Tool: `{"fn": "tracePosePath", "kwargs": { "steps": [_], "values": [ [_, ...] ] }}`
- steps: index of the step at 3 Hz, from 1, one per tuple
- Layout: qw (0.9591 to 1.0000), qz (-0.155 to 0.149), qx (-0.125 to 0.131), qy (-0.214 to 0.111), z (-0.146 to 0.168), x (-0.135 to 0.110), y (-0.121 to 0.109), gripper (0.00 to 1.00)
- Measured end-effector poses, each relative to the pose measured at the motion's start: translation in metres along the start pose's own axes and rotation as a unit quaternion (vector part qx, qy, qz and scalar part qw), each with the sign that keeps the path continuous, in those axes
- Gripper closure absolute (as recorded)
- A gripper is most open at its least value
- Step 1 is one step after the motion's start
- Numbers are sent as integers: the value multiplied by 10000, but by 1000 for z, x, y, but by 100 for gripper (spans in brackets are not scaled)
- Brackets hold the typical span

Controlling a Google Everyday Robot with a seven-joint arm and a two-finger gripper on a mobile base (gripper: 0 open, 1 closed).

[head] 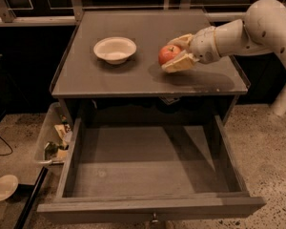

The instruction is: Place apple into middle drawer

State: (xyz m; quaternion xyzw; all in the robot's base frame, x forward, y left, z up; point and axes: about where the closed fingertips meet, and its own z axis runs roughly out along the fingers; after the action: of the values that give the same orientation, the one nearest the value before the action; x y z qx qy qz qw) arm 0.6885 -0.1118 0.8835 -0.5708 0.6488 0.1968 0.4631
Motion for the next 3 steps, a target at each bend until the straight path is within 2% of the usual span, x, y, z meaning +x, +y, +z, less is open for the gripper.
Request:
{"fn": "tracePosePath", "kwargs": {
  "steps": [1,3],
  "values": [
    [10000,-60,-23,16,-29,20,36,100],
    [9978,-169,308,553,-86,47,124,100]
  ]
}}
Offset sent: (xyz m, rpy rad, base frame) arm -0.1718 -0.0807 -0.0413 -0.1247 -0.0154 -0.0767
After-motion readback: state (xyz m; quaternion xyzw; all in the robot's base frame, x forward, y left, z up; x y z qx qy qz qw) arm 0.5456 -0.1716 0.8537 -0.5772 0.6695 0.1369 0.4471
